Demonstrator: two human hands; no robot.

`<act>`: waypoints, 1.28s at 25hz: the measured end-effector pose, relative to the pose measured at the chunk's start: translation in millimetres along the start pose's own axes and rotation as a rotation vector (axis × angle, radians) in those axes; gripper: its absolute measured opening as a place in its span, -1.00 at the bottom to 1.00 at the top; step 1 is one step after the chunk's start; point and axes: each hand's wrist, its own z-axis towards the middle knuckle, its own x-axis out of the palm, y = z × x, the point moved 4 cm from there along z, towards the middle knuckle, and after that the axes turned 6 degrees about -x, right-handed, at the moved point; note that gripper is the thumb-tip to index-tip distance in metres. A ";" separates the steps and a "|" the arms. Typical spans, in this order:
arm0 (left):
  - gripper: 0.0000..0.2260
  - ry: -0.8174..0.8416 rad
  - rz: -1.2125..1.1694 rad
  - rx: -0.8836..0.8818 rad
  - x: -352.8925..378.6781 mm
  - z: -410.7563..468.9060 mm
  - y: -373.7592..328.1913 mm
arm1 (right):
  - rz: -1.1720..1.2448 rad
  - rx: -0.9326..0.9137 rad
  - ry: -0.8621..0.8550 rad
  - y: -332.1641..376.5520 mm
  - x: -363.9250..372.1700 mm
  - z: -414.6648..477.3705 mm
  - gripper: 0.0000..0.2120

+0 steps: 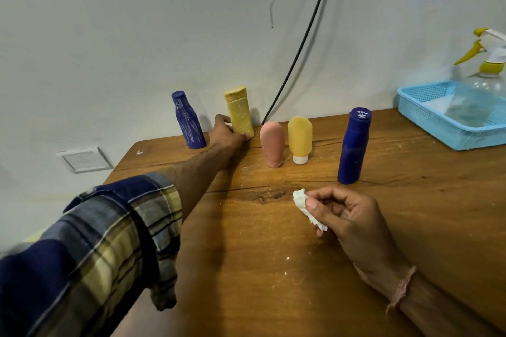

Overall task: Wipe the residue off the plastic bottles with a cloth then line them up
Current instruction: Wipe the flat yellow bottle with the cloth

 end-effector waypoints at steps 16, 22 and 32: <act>-0.45 0.455 -0.948 -0.183 -47.7 -208.9 33.3 | -0.112 -0.160 0.044 15.9 27.4 -8.3 -0.84; -0.64 0.589 -1.070 -0.204 -27.4 -234.7 20.6 | -0.570 -0.738 0.011 40.7 50.0 -18.5 -0.78; -0.46 0.712 -1.356 -0.348 -7.5 -233.7 28.9 | -0.706 -0.753 0.105 37.0 63.2 -27.3 -0.87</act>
